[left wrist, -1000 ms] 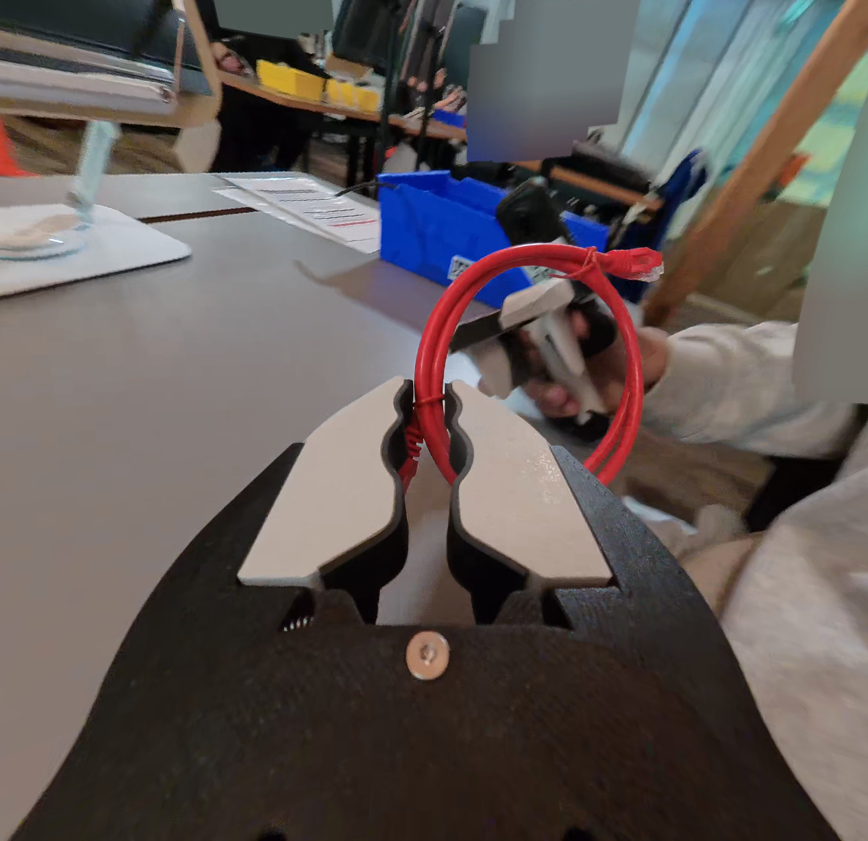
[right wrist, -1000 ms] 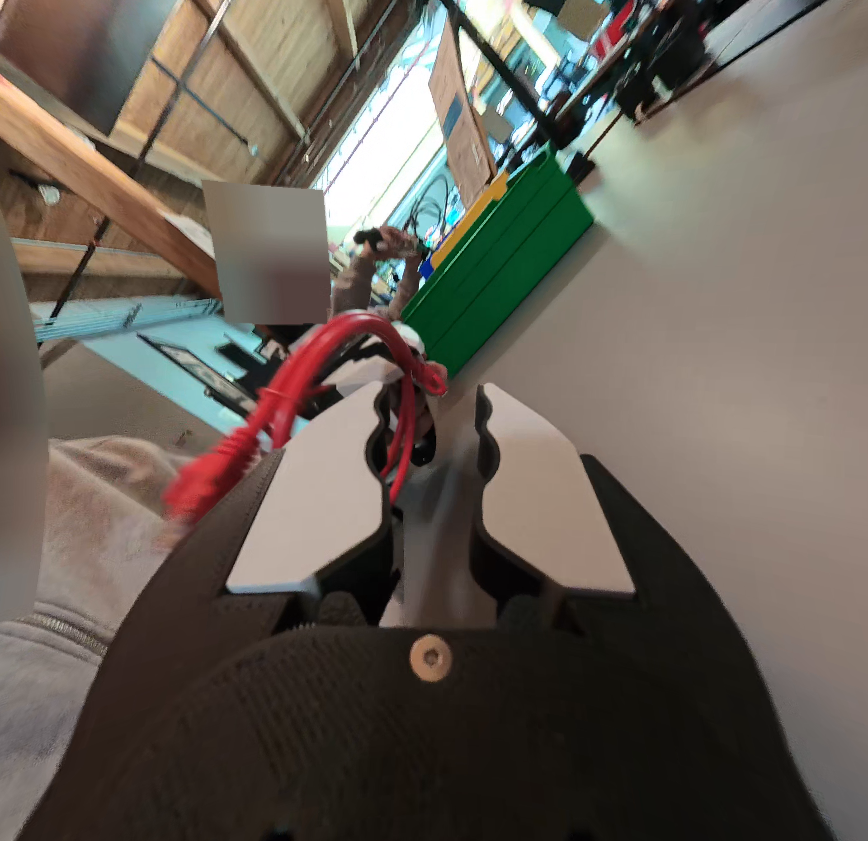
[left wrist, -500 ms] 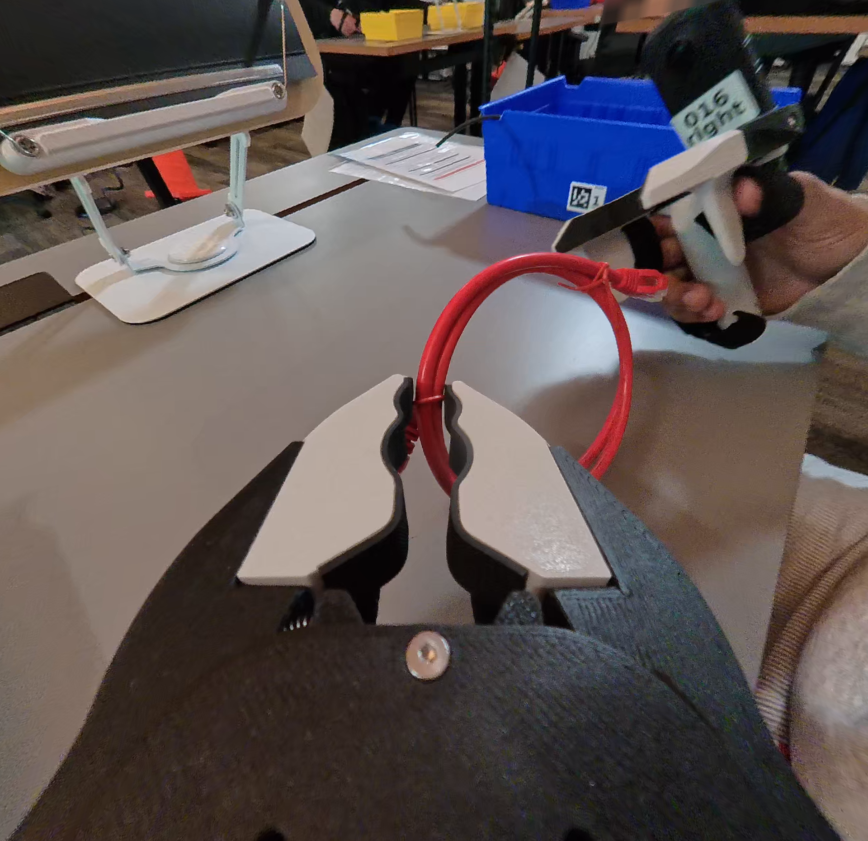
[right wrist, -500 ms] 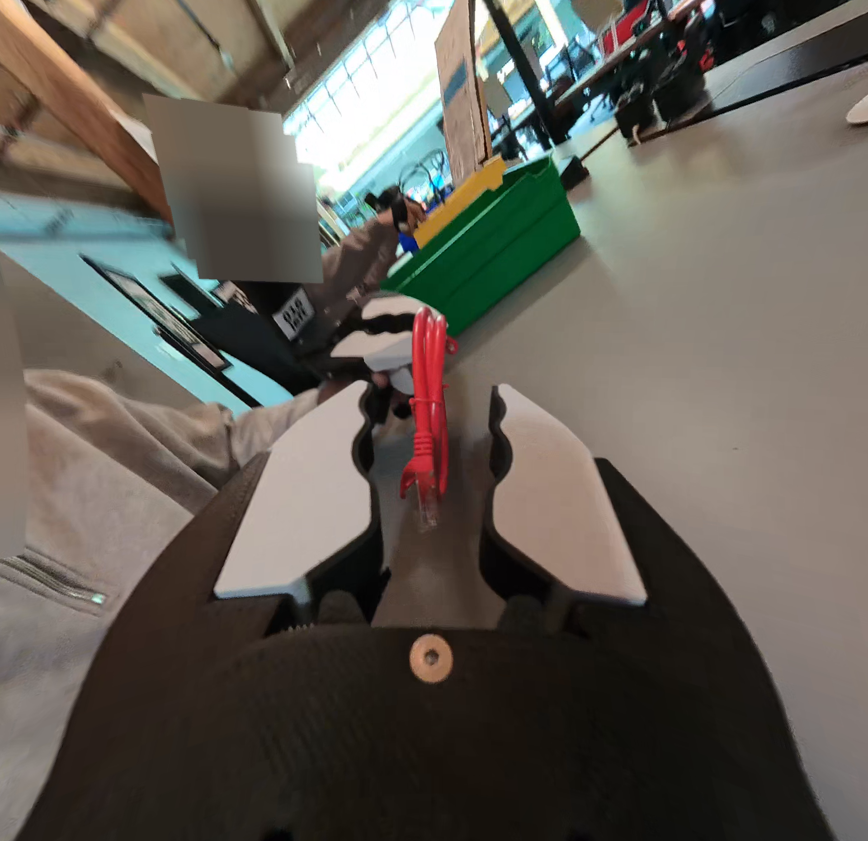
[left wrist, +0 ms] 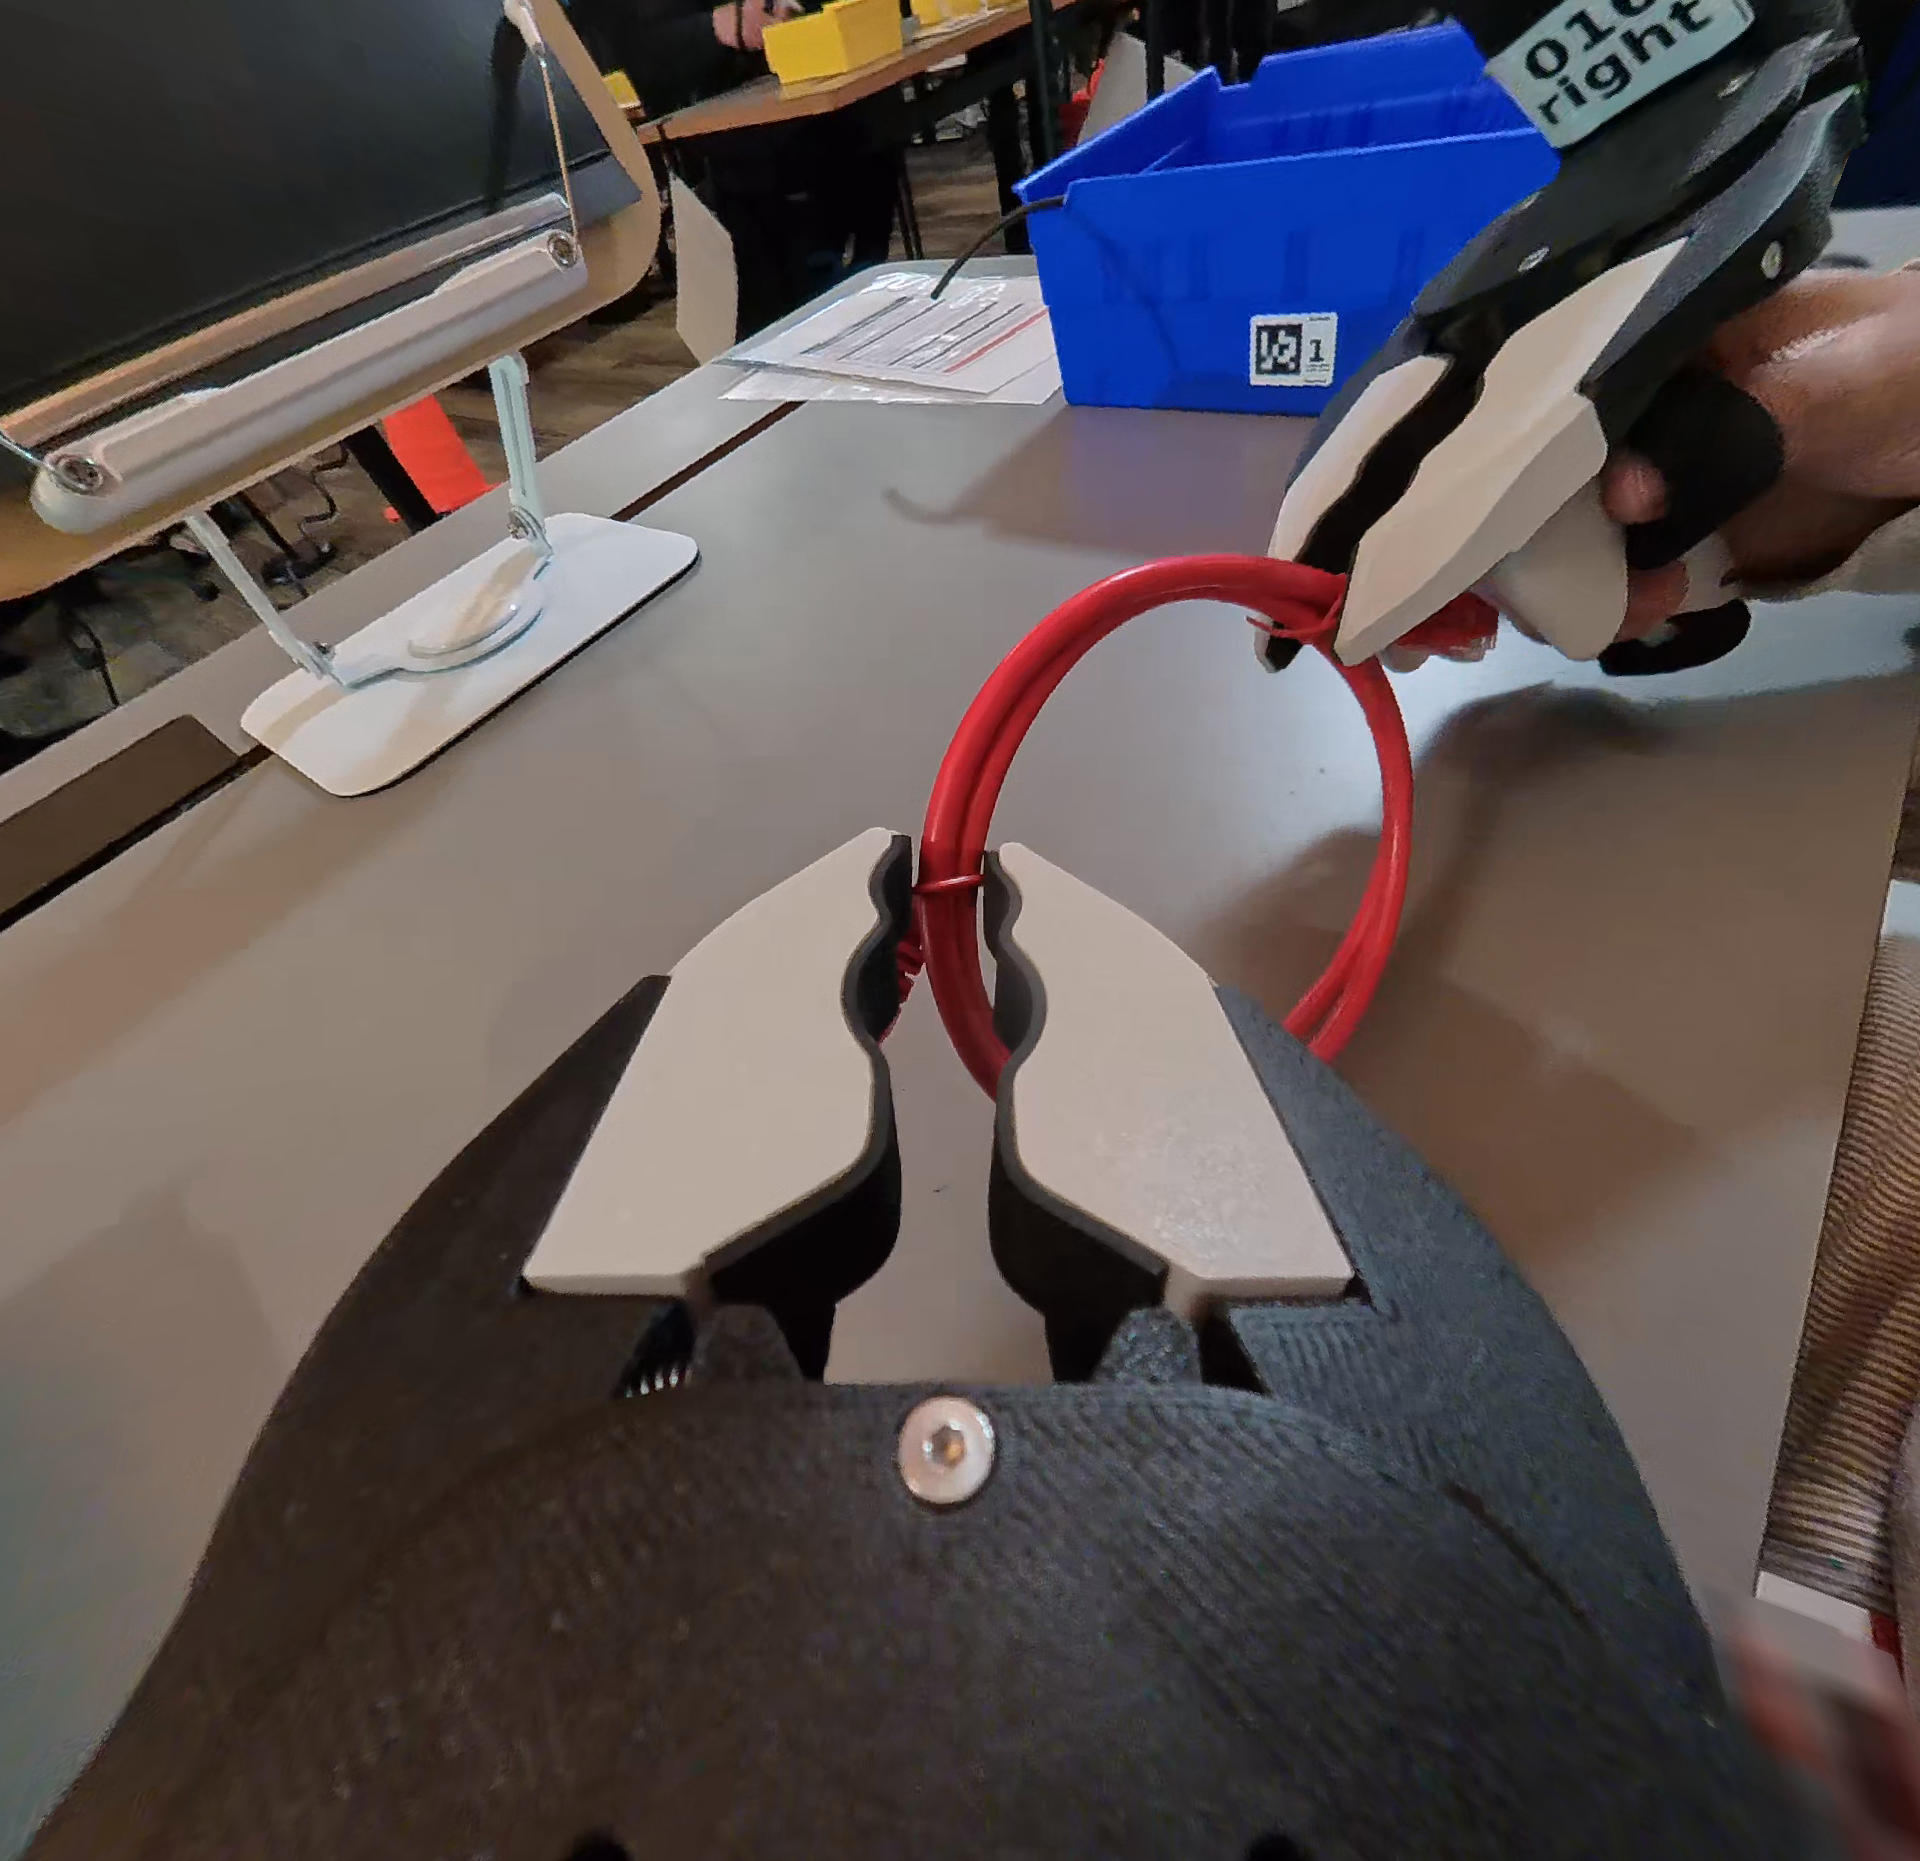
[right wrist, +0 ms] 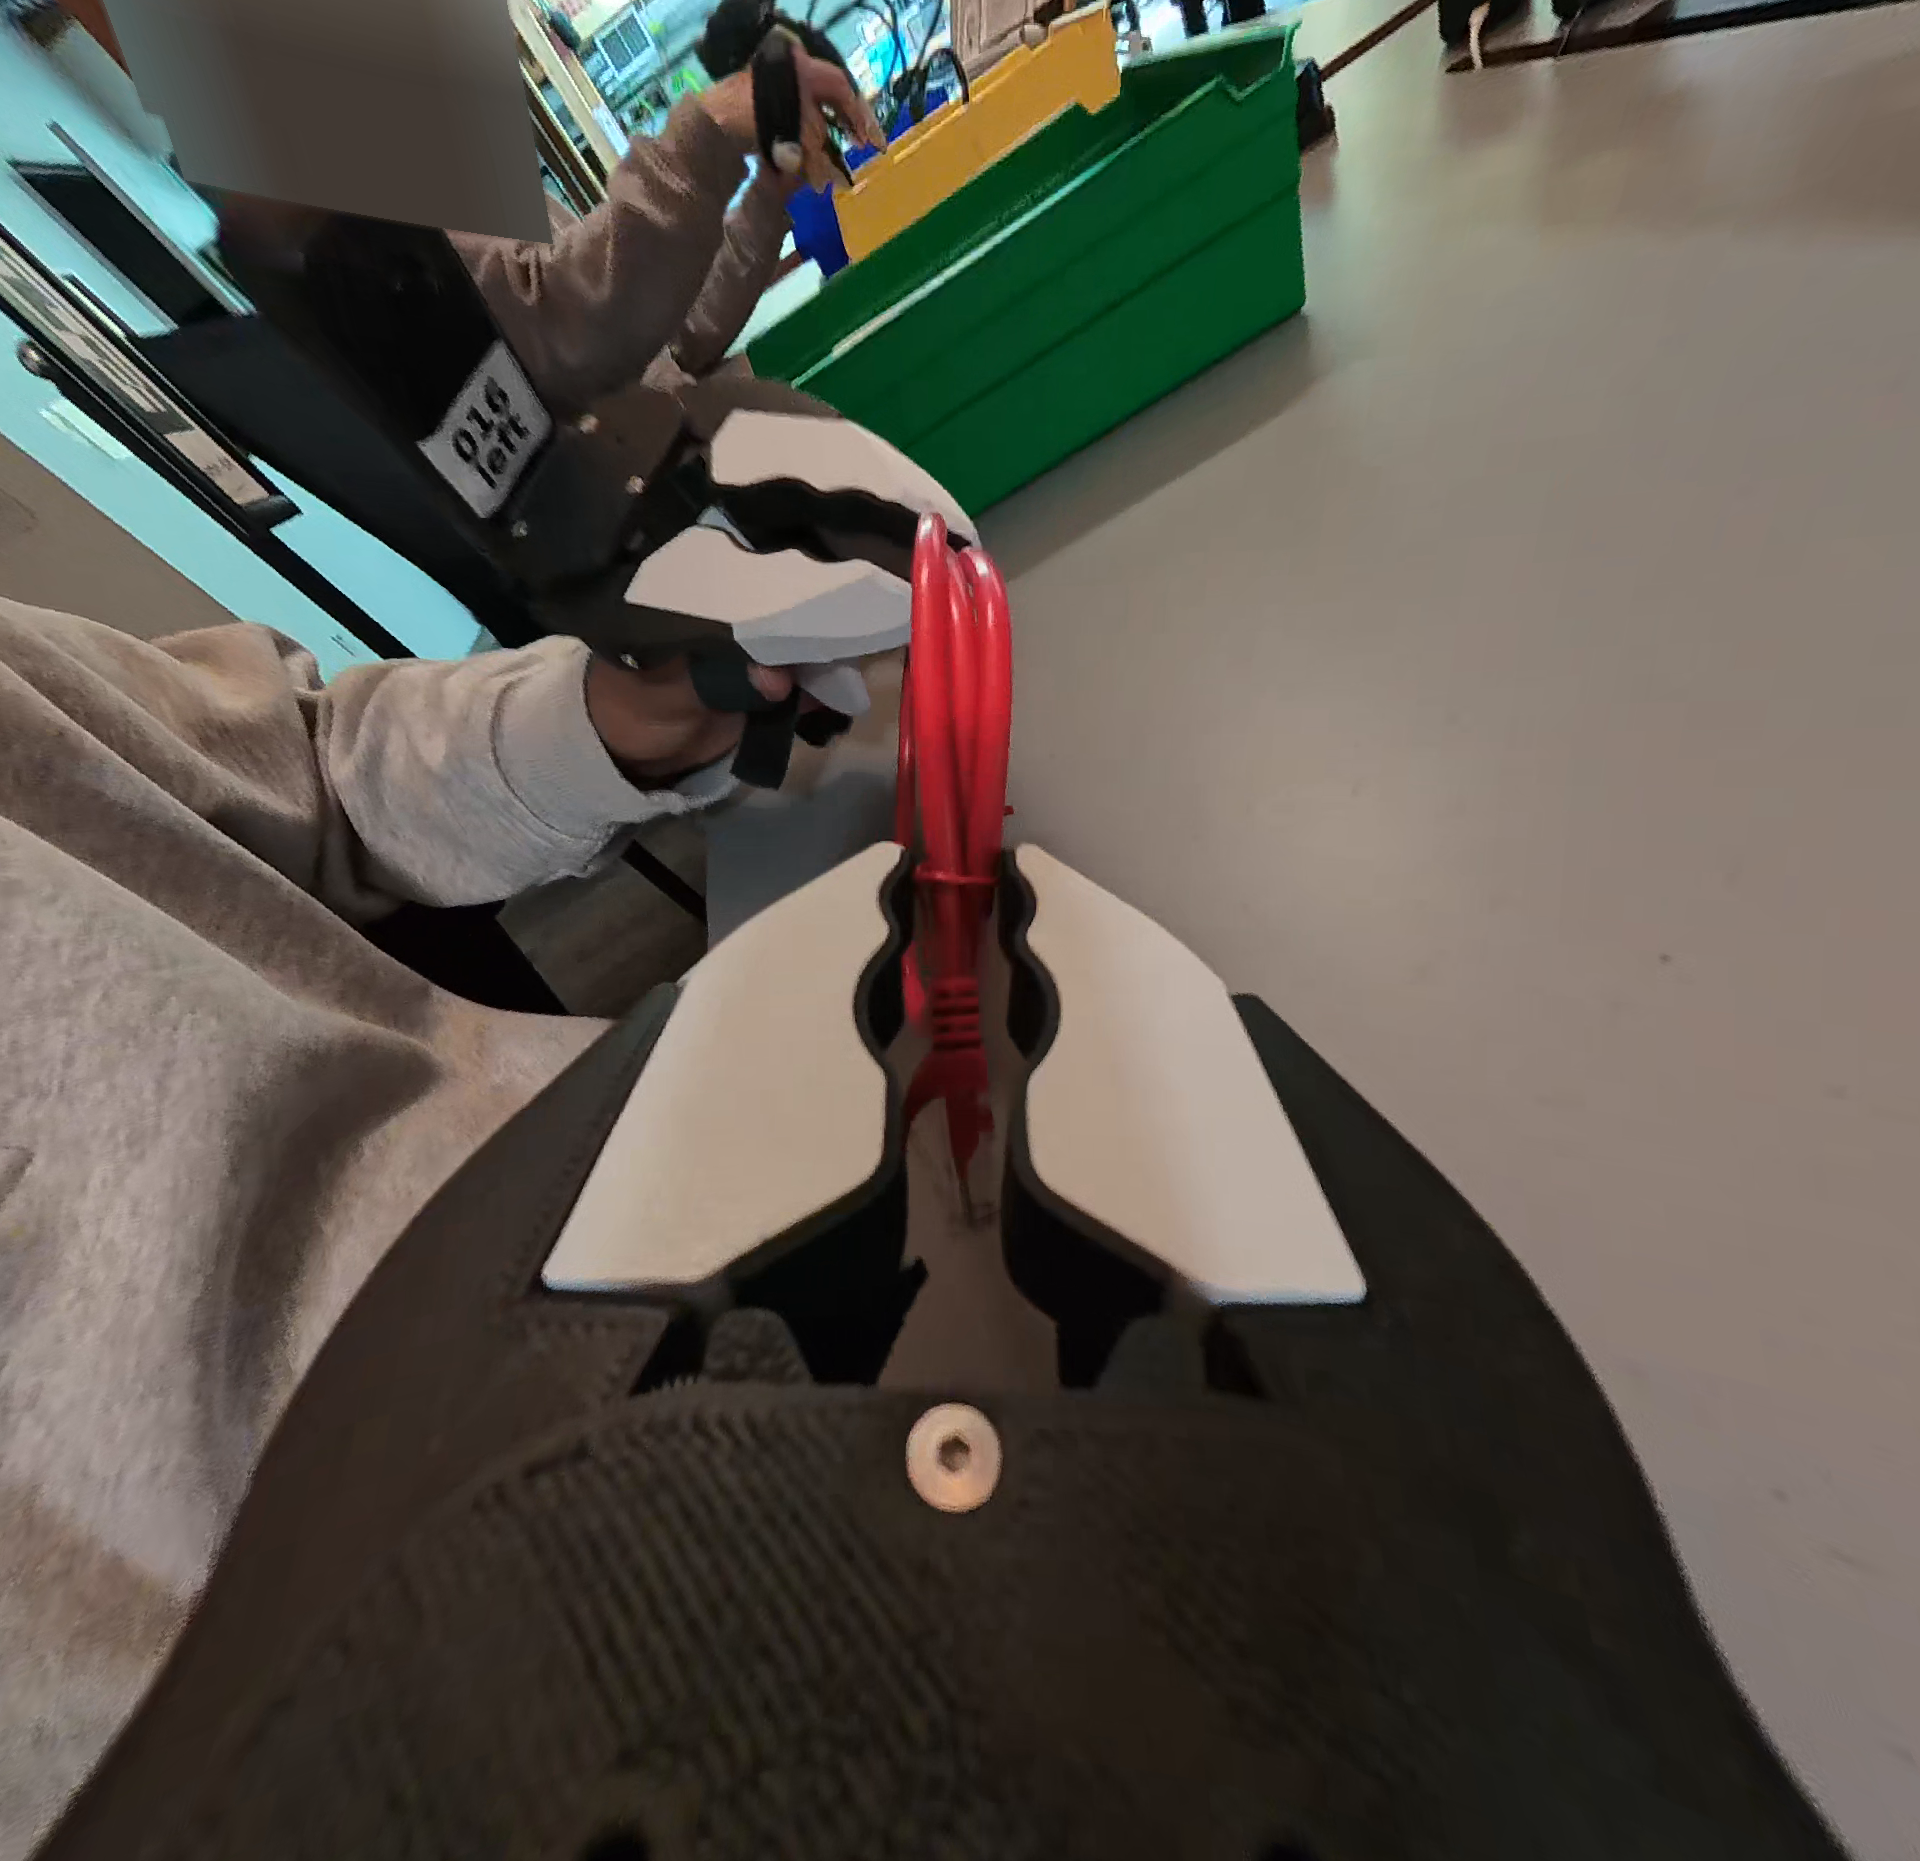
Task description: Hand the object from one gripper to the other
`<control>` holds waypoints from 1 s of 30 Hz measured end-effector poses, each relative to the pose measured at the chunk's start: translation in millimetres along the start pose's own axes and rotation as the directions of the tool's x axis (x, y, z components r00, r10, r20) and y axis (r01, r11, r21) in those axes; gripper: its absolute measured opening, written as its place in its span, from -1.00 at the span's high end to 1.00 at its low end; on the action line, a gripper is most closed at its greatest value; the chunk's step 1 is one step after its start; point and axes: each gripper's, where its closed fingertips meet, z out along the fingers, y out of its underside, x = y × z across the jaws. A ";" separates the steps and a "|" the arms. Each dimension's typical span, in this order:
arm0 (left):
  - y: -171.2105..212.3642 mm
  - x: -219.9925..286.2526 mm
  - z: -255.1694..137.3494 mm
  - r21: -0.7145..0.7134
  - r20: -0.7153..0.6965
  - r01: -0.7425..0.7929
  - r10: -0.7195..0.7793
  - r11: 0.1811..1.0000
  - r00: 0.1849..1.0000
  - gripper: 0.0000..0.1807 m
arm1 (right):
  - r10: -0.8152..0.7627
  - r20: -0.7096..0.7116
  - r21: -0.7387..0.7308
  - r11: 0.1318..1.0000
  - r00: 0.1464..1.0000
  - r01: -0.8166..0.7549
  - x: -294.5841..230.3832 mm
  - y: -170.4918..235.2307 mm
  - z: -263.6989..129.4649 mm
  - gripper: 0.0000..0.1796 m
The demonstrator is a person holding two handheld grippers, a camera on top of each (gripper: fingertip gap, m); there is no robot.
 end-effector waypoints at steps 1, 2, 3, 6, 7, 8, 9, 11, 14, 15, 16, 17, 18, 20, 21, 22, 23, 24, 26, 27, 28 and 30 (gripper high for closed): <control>-0.3 0.1 0.1 0.012 -0.006 0.019 -0.019 1.000 1.000 0.86 | 0.009 0.004 0.015 1.000 1.000 -0.009 -0.9 -3.0 -1.0 0.83; -1.3 0.3 -0.1 0.030 -0.014 0.041 -0.040 0.999 0.999 0.86 | 0.020 0.007 0.030 0.999 1.000 -0.020 -1.0 -5.8 -2.3 0.83; -3.4 -0.9 -0.5 0.051 -0.014 0.064 -0.064 0.997 0.998 0.79 | 0.028 0.005 0.046 0.999 1.000 -0.028 -0.1 -8.2 -4.0 0.83; -11.6 -9.3 -3.9 0.119 0.002 0.134 -0.135 0.984 0.991 0.46 | 0.053 -0.008 0.084 0.995 0.999 -0.052 6.1 -13.3 -10.2 0.83; -13.2 -12.2 -4.9 0.137 0.004 0.158 -0.160 0.978 0.987 0.37 | 0.064 -0.008 0.098 0.993 0.998 -0.063 7.9 -15.1 -12.2 0.83; -14.2 -13.2 -5.3 0.152 -0.010 0.187 -0.187 0.971 0.982 0.32 | 0.077 -0.003 0.115 0.990 0.997 -0.077 9.2 -17.3 -14.2 0.83; -14.7 -12.0 -5.3 0.161 -0.041 0.221 -0.217 0.962 0.975 0.31 | 0.093 0.006 0.137 0.986 0.996 -0.093 10.0 -20.1 -16.3 0.83; -14.3 -9.0 -4.3 0.168 -0.110 0.304 -0.289 0.938 0.951 0.28 | 0.127 0.036 0.184 0.974 0.991 -0.132 10.2 -26.7 -21.1 0.83; -15.8 -1.5 -2.4 0.163 -0.255 0.453 -0.406 0.877 0.877 0.16 | 0.159 0.079 0.243 0.954 0.984 -0.174 10.8 -35.1 -29.0 0.84; -15.9 2.1 -1.8 0.147 -0.312 0.505 -0.444 0.851 0.840 0.12 | 0.165 0.091 0.260 0.948 0.982 -0.184 11.0 -37.7 -31.5 0.84; -16.1 6.3 -1.7 0.124 -0.372 0.554 -0.479 0.823 0.795 0.12 | 0.171 0.105 0.276 0.942 0.980 -0.193 10.9 -40.2 -33.8 0.84; -16.0 10.8 -1.7 0.095 -0.427 0.601 -0.513 0.794 0.745 0.13 | 0.176 0.120 0.290 0.935 0.977 -0.204 10.5 -42.5 -35.8 0.84; -16.5 15.3 -2.3 0.067 -0.479 0.639 -0.537 0.766 0.694 0.17 | 0.181 0.134 0.302 0.929 0.974 -0.214 10.1 -44.4 -37.4 0.84; -16.3 21.2 -2.4 0.015 -0.538 0.694 -0.579 0.720 0.613 0.25 | 0.190 0.163 0.321 0.918 0.968 -0.234 8.5 -47.0 -39.5 0.84; -16.2 22.6 -2.2 0.000 -0.553 0.711 -0.592 0.703 0.586 0.27 | 0.195 0.176 0.327 0.913 0.965 -0.244 7.7 -47.8 -39.9 0.84; -16.8 23.8 -3.1 -0.007 -0.568 0.721 -0.596 0.693 0.568 0.34 | 0.200 0.186 0.329 0.910 0.962 -0.253 7.0 -48.1 -39.8 0.84; -18.4 24.2 -4.4 -0.005 -0.581 0.727 -0.594 0.687 0.557 0.38 | 0.204 0.193 0.328 0.908 0.960 -0.259 6.5 -47.9 -39.3 0.84; -20.5 24.4 -5.9 -0.002 -0.592 0.731 -0.590 0.682 0.549 0.40 | 0.206 0.195 0.324 0.909 0.959 -0.261 6.1 -47.2 -38.4 0.84; -25.4 25.7 -9.8 0.005 -0.621 0.736 -0.575 0.677 0.533 0.46 | 0.203 0.194 0.311 0.915 0.960 -0.257 5.2 -45.1 -36.0 0.84; -26.7 26.5 -10.8 0.002 -0.630 0.739 -0.572 0.674 0.524 0.47 | 0.202 0.198 0.305 0.917 0.959 -0.256 4.2 -44.2 -34.9 0.84; -27.4 27.8 -11.8 -0.003 -0.640 0.740 -0.570 0.672 0.515 0.50 | 0.201 0.203 0.300 0.919 0.958 -0.257 3.1 -43.8 -33.8 0.84; -27.5 30.6 -13.1 -0.020 -0.658 0.743 -0.568 0.669 0.495 0.61 | 0.200 0.213 0.288 0.922 0.956 -0.258 0.9 -42.4 -31.9 0.84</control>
